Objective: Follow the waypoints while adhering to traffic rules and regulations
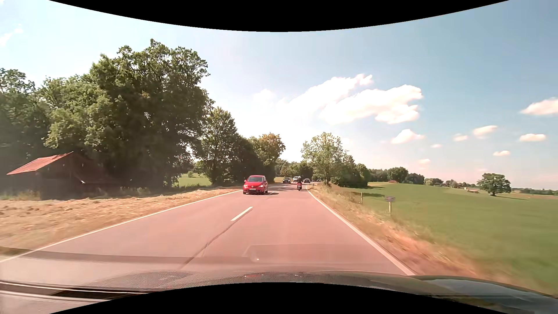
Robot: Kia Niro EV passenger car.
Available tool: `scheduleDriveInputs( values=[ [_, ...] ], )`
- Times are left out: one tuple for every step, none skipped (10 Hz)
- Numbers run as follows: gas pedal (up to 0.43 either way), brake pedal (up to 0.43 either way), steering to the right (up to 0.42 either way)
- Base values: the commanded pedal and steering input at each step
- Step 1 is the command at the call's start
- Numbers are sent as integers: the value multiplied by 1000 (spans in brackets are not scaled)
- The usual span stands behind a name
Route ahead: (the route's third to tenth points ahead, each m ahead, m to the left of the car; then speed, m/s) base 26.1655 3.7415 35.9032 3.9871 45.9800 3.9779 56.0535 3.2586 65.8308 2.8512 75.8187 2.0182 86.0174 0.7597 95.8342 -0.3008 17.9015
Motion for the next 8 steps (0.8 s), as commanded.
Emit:
scheduleDriveInputs(
  values=[
    [350, 12, 0],
    [350, 12, 0],
    [350, 6, 1],
    [350, 12, 3],
    [350, 12, 5],
    [350, 12, 5],
    [350, 12, 5],
    [350, 12, 4]
  ],
)
